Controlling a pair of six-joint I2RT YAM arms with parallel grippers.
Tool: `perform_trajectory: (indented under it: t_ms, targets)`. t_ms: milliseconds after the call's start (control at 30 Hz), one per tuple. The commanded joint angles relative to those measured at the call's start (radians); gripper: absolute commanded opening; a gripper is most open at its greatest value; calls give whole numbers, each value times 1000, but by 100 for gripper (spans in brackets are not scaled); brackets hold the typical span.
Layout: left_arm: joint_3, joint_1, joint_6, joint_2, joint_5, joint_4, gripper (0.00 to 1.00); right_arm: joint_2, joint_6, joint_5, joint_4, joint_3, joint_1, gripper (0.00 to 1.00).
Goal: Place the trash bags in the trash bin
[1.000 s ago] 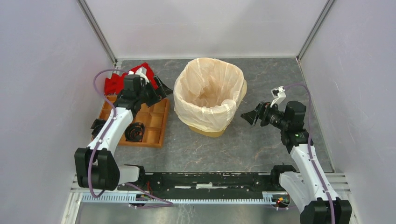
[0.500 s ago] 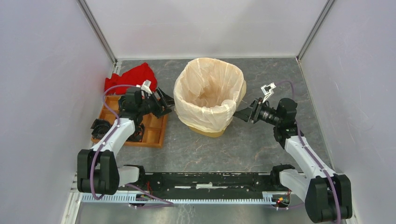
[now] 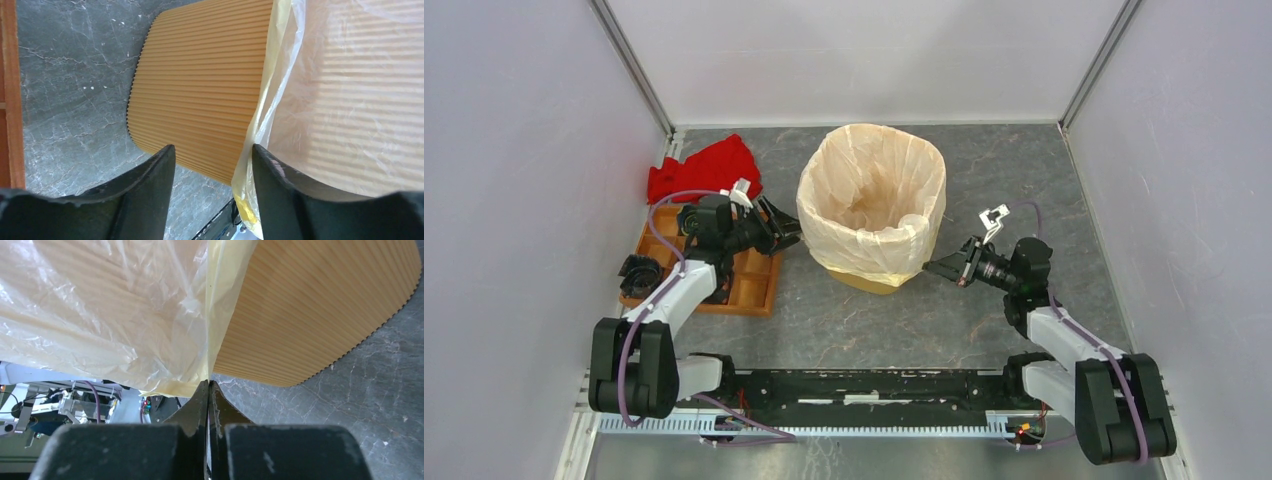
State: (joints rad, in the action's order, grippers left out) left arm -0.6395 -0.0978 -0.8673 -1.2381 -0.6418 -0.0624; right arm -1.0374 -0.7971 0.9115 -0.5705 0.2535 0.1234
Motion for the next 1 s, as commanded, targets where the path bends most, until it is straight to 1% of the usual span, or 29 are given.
perform_trajectory:
  t_ms: [0, 67, 100, 133, 167, 233, 267, 300, 333, 367, 400, 433, 467, 500, 533, 567, 600, 667, 767, 833, 900, 967]
  targets:
    - [39, -3, -85, 10, -49, -112, 60, -62, -70, 68, -252, -42, -37, 0]
    - [64, -3, -114, 5, -58, -150, 53, -127, -125, 86, -403, -75, -37, 0]
    - [78, -3, -132, 6, -66, -174, 50, -164, -193, 91, -550, -103, -38, 6]
    - [91, -2, -151, 5, -74, -198, 47, -200, -264, 94, -676, -126, -38, 19]
    - [103, -2, -169, 5, -78, -217, 44, -241, -310, 96, -778, -132, -39, 26]
    - [123, -2, -193, 10, -81, -246, 39, -311, -361, 83, -884, -139, -38, 26]
    - [130, -2, -201, 12, -80, -253, 37, -336, -366, 68, -907, -142, -37, 21]
    - [137, -2, -206, 13, -76, -260, 33, -351, -355, 59, -902, -140, -32, 13]
    - [139, -3, -208, 15, -74, -261, 29, -351, -328, 53, -861, -136, -30, 5]
    - [141, -3, -209, 18, -73, -263, 26, -338, -274, 44, -769, -128, -29, 1]
    - [142, -4, -208, 19, -71, -263, 25, -309, -209, 28, -660, -115, -29, 1]
    - [142, -3, -209, 21, -68, -262, 23, -273, -82, 7, -466, -82, -28, 1]
    - [143, -4, -209, 22, -68, -261, 21, -221, 77, -44, -236, -45, -28, 1]
    - [145, -4, -212, 23, -65, -261, 15, -179, 206, -111, 10, 21, -28, 6]
    - [145, -4, -214, 23, -65, -260, 12, -138, 324, -191, 166, 66, -26, 16]
    - [147, -3, -214, 23, -64, -260, 10, -109, 389, -235, 289, 111, -29, 27]
    - [146, -4, -214, 23, -66, -260, 9, -79, 441, -274, 369, 146, -34, 34]
    - [144, -4, -213, 23, -70, -257, 8, -39, 486, -322, 452, 197, -41, 44]
    - [140, -3, -205, 26, -73, -249, 6, 3, 519, -393, 560, 284, -43, 52]
    - [134, -3, -191, 34, -67, -226, 5, 24, 534, -433, 617, 336, -43, 60]
    - [130, -4, -182, 49, -59, -215, 5, 39, 545, -470, 636, 375, -43, 67]
    - [124, -5, -164, 61, -48, -195, 4, 37, 550, -484, 638, 421, -42, 72]
